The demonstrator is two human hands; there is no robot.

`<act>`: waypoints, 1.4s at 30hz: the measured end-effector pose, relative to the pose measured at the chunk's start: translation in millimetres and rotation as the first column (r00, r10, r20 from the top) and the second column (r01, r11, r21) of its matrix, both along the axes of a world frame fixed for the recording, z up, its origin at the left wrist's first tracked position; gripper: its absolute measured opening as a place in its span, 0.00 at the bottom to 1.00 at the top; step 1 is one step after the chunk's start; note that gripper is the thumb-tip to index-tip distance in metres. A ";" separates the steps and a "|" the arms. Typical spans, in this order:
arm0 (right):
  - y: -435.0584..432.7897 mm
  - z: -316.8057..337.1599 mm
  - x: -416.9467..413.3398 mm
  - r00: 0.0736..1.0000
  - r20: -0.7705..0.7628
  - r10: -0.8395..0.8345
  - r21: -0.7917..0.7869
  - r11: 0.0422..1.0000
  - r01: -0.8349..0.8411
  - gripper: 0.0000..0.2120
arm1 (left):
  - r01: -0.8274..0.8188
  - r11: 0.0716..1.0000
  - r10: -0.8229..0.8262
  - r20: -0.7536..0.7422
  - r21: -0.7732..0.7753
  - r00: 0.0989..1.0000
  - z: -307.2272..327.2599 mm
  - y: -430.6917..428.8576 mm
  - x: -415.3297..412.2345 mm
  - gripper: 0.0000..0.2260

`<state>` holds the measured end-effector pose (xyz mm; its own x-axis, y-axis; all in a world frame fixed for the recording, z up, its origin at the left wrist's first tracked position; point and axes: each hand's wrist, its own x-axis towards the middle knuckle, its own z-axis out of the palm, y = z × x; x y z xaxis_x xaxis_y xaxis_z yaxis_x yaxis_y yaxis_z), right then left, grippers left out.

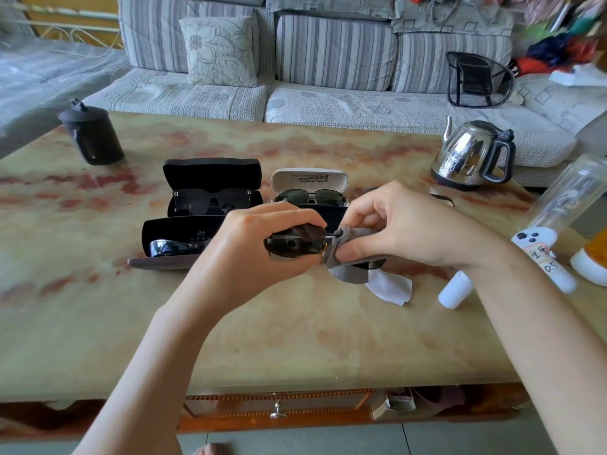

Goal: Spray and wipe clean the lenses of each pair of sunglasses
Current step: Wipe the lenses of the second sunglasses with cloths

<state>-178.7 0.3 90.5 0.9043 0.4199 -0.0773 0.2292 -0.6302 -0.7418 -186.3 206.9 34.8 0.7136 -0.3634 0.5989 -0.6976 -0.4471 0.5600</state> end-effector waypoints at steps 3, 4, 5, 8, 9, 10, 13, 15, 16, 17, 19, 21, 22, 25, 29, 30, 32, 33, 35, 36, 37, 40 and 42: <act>1.2 -2.3 0.0 1.000 -0.011 -0.009 0.037 0.999 0.010 0.08 | -0.017 1.000 0.017 0.011 -0.001 1.000 0.5 0.9 -0.1 0.14; 0.9 -3.2 -0.7 1.000 -0.021 -0.006 0.049 0.999 0.007 0.10 | -0.015 1.000 0.015 -0.003 0.000 1.000 0.4 1.0 -0.3 0.14; 0.4 -3.6 -1.7 1.000 -0.027 0.005 0.057 0.998 -0.003 0.11 | -0.013 1.000 0.013 -0.018 0.000 1.000 0.5 1.7 -0.4 0.14; -5.1 -1.7 -4.5 0.998 -0.045 0.046 0.084 0.996 -0.042 0.15 | -0.023 1.000 0.023 -0.054 -0.017 0.998 2.2 6.6 0.6 0.15; -8.2 0.2 -5.7 0.996 -0.061 0.058 0.097 0.994 -0.052 0.17 | -0.028 0.999 0.026 -0.074 -0.026 0.997 3.0 8.3 0.8 0.15; -11.4 2.3 -6.6 0.995 -0.075 0.074 0.105 0.992 -0.065 0.18 | -0.029 0.999 0.026 -0.092 -0.031 0.995 3.6 9.6 0.9 0.15; -21.2 5.4 -8.4 0.988 -0.105 0.112 0.118 0.988 -0.099 0.21 | -0.014 0.999 0.010 -0.123 -0.034 0.992 3.2 9.6 0.3 0.16; -28.7 7.0 -8.7 0.986 -0.116 0.120 0.145 0.984 -0.103 0.23 | -0.015 0.998 0.008 -0.133 -0.054 0.991 3.5 9.6 0.4 0.15; -32.5 7.8 -8.8 0.985 -0.121 0.122 0.164 0.981 -0.101 0.23 | -0.018 0.997 0.008 -0.137 -0.070 0.990 3.9 10.1 0.7 0.15; -36.0 8.4 -8.7 0.984 -0.127 0.122 0.187 0.978 -0.097 0.24 | -0.018 0.996 0.006 -0.142 -0.085 0.990 4.1 10.8 1.0 0.16; -41.0 7.6 -8.2 0.982 -0.142 0.123 0.217 0.972 -0.091 0.24 | -0.013 0.995 -0.002 -0.143 -0.100 0.990 4.2 11.3 1.0 0.16; -42.2 4.0 -7.1 0.980 -0.158 0.120 0.215 0.973 -0.085 0.24 | -0.006 0.996 -0.006 -0.143 -0.084 0.990 3.7 9.1 0.4 0.15; -41.4 2.0 -6.8 0.980 -0.161 0.118 0.202 0.976 -0.084 0.24 | -0.003 0.998 -0.006 -0.138 -0.066 0.990 3.4 7.5 -0.2 0.15; -33.3 -2.2 -4.9 0.981 -0.158 0.115 0.166 0.982 -0.089 0.24 | 0.003 1.000 -0.006 -0.124 -0.019 0.992 2.8 3.6 -0.9 0.15; -17.7 -5.0 -1.2 0.989 -0.121 0.090 0.181 0.981 -0.067 0.24 | 0.024 1.000 -0.023 -0.099 0.007 0.995 2.7 -0.1 -0.9 0.15; -14.0 -5.5 -0.3 0.990 -0.106 0.091 0.188 0.980 -0.070 0.24 | 0.031 0.999 -0.030 -0.087 0.009 0.996 2.6 -1.1 -1.4 0.15; -8.1 -6.8 1.4 0.993 -0.076 0.087 0.205 0.976 -0.070 0.22 | 0.039 0.999 -0.039 -0.080 0.003 0.996 3.1 -1.7 -2.2 0.14; -6.0 -7.8 2.1 0.994 -0.067 0.080 0.222 0.973 -0.064 0.21 | 0.042 0.999 -0.042 -0.078 -0.002 0.996 3.5 -1.2 -2.1 0.14; -4.4 -10.6 2.6 0.995 -0.067 0.067 0.280 0.959 -0.046 0.19 | 0.039 0.999 -0.040 -0.068 -0.007 0.997 4.0 0.7 -1.4 0.14; -4.5 -12.1 2.3 0.996 -0.070 0.060 0.311 0.950 -0.036 0.18 | 0.034 0.999 -0.034 -0.066 -0.009 0.997 4.0 1.7 -1.4 0.14; -5.0 -13.5 2.1 0.996 -0.073 0.052 0.336 0.942 -0.025 0.17 | 0.027 1.000 -0.028 -0.069 -0.014 0.997 3.9 2.4 -1.2 0.15; -9.1 -13.5 -0.7 0.995 -0.092 0.026 0.401 0.916 0.013 0.15 | 0.006 0.999 -0.009 -0.094 -0.039 0.996 3.5 4.3 -1.2 0.15; -13.1 -13.3 -2.9 0.994 -0.104 0.019 0.438 0.898 0.028 0.13 | -0.011 0.999 0.005 -0.114 -0.053 0.993 3.4 6.7 -0.7 0.15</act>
